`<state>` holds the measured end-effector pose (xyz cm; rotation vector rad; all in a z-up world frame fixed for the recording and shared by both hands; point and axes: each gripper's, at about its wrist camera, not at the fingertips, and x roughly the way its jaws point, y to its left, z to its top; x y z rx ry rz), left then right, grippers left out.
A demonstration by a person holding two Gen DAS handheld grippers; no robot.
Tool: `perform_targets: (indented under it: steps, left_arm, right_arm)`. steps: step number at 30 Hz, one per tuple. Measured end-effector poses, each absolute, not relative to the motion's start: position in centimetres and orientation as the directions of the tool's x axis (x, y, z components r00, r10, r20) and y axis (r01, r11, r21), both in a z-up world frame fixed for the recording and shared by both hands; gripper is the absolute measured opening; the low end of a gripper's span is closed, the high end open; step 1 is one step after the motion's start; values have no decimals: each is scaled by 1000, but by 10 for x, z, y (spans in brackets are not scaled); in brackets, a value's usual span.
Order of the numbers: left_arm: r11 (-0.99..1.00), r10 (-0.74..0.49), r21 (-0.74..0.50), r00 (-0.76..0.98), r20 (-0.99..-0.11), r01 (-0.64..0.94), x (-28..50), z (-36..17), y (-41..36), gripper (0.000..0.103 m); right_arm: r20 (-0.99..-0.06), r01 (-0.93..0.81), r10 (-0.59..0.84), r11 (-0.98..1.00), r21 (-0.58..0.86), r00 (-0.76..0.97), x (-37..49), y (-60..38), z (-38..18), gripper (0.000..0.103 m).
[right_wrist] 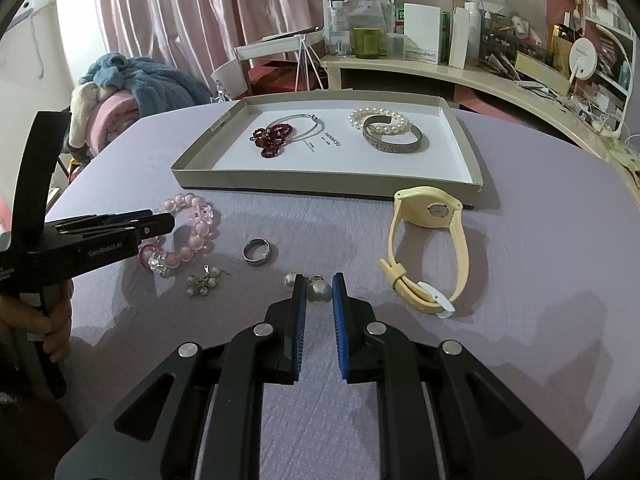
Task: Organize jewelry
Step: 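Lower the open left tool around the pink beaded bracelet, then close the left tool on the pink beaded bracelet and lift it, then carry the pearl earring into the tray and open the right tool while the left carries the bracelet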
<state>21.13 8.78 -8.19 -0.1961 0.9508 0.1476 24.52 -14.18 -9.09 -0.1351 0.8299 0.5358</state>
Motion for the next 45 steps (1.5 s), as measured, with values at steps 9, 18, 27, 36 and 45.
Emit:
perform_targets:
  steps: [9,18,27,36,45]
  left_arm:
    - [972,42,-98,571,-820,-213,211,-82,88,33]
    - [971,33,-111,575,-817,-213,210,-81,90,17]
    - [968,-29,-172,602,-798,-181,205,-74,96,13]
    - [967,-131,-245,700,-702,-64,200,-20,92,13]
    - [972,-156,-235,797,-584,18,223,51,86,13]
  right_arm:
    - [-733,-502,401,860,95,549,246,-142,-92,14]
    - [-732,-502,402,860,96,549,246,-141,-91,14]
    - [-713,-504,423,856,113,559,246,-144,-81,14]
    - [-626,-510,469,850,131,623,258,-143,-41,14]
    - [-541,-483,464,868,117,702,300,-143,-1,14]
